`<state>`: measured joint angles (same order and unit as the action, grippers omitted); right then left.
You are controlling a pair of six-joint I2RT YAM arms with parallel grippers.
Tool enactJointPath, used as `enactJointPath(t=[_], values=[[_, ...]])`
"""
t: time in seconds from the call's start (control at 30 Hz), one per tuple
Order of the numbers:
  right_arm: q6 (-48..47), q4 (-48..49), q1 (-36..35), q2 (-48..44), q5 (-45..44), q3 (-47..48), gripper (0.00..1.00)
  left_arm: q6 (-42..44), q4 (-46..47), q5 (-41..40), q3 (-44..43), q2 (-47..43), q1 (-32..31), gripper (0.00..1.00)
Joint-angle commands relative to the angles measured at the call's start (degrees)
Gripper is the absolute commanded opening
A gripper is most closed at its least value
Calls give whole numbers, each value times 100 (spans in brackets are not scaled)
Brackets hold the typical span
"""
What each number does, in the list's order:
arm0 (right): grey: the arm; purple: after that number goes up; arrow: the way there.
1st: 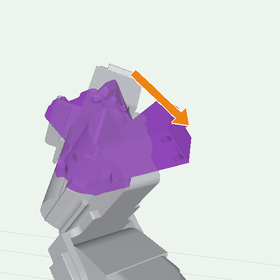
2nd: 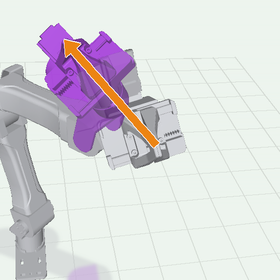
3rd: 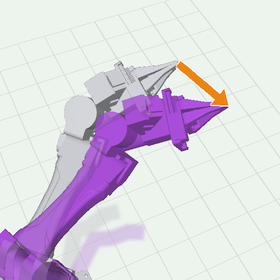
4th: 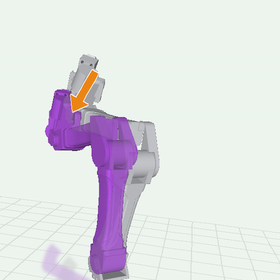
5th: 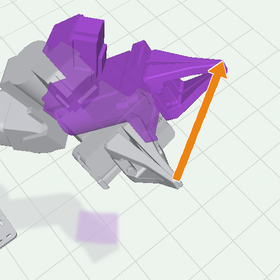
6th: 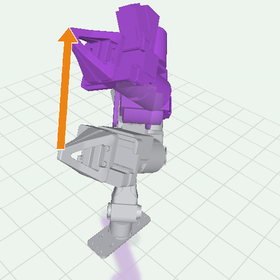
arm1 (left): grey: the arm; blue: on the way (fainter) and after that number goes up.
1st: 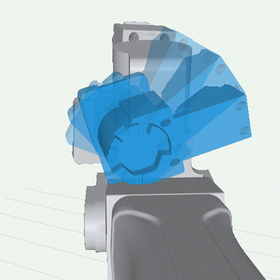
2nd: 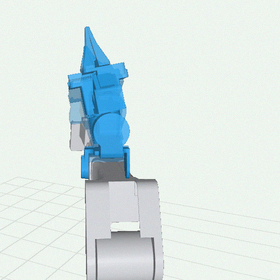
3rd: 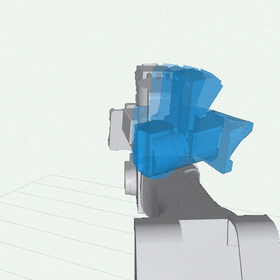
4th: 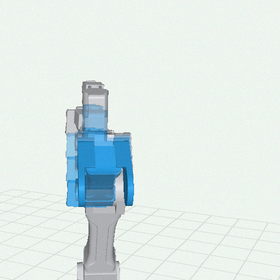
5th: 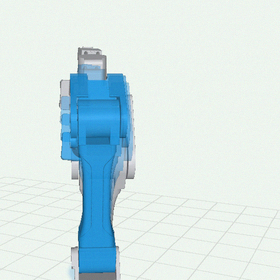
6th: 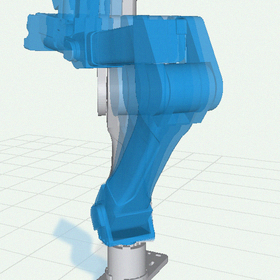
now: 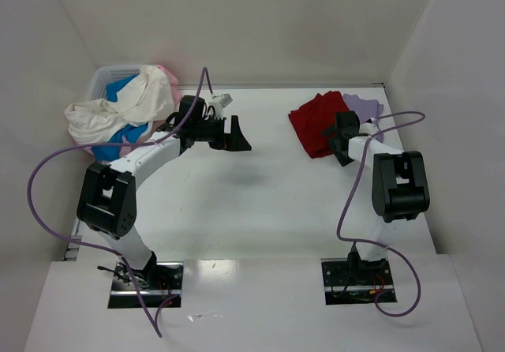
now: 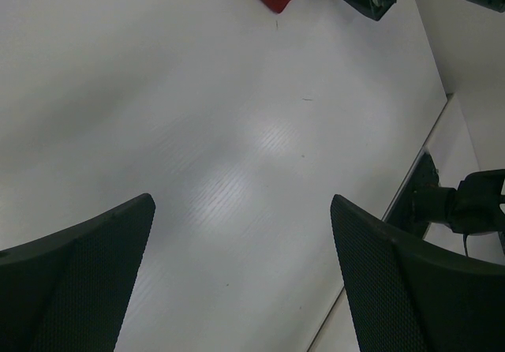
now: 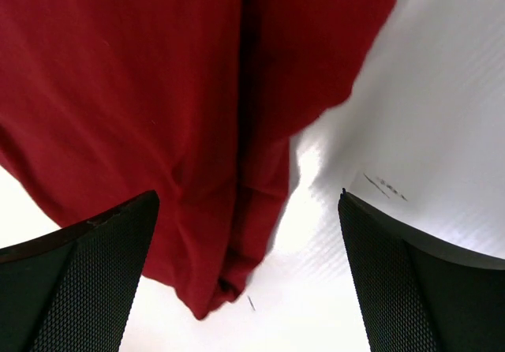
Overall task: Fold and stack the t-shirts
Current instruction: Put the neatly folded tshirt into the corner of the board with the right arm
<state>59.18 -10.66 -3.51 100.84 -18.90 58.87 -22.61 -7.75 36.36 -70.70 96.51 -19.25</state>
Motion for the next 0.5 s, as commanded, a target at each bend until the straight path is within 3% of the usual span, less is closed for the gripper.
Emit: enactJointPath(t=[0.0, 0.27, 0.47], values=[[191, 617, 139, -231, -413, -16, 100, 134, 107, 205, 38, -176, 35, 100], [243, 767, 298, 6, -299, -16, 100, 134, 107, 205, 91, -124, 35, 100], [77, 548, 404, 419, -26, 511, 100, 134, 107, 205, 91, -124, 35, 100]])
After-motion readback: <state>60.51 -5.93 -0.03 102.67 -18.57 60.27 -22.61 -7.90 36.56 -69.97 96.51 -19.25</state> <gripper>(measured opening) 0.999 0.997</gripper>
